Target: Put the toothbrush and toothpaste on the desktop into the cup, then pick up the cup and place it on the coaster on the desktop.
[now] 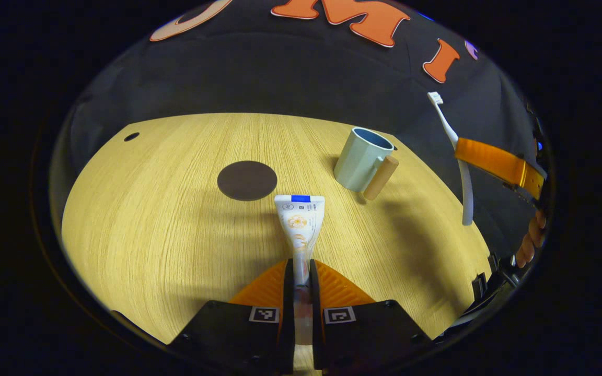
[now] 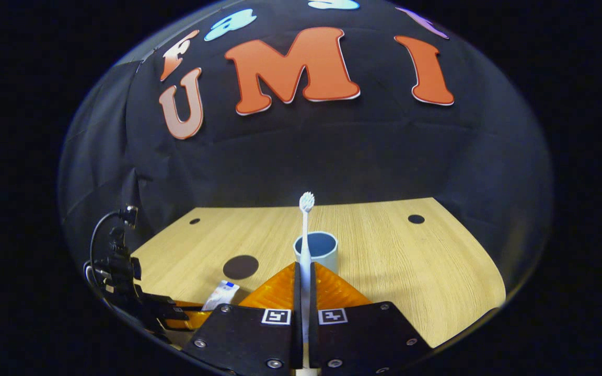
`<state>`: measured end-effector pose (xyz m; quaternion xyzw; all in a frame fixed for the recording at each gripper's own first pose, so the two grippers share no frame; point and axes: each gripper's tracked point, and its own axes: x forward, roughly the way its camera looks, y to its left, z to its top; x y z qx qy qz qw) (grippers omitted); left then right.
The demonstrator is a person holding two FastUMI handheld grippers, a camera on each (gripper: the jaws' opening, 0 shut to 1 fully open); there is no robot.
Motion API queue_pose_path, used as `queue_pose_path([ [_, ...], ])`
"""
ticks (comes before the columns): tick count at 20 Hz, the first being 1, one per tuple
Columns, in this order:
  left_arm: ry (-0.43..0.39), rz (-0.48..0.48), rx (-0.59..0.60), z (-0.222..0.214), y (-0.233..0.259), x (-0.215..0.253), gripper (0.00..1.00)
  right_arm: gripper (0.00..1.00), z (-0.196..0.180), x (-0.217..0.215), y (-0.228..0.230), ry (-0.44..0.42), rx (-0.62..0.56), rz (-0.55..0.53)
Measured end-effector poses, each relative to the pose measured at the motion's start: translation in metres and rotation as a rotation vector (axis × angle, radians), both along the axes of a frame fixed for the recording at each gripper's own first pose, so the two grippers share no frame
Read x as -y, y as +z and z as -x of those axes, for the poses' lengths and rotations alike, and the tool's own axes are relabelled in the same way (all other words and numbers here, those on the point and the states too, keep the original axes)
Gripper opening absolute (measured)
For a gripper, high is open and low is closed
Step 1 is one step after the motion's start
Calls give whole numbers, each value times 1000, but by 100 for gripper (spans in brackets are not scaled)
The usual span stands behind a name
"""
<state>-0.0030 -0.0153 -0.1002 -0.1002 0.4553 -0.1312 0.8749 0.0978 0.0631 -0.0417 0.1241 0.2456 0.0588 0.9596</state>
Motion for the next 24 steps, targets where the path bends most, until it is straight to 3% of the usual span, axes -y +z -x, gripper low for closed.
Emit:
queue_pose_path([
  [4,8,-14,65,-2,20,-7,17,5,-16,-1,18,13,108,-66],
  [9,10,19,91,-3,28,-9,17,5,-48,1,43,2,271,-32],
  [14,34,8,135,-3,35,-9,17,5,-70,-6,41,35,338,-123],
  [24,45,11,250,7,78,-12,17,5,-122,2,17,15,428,-187],
])
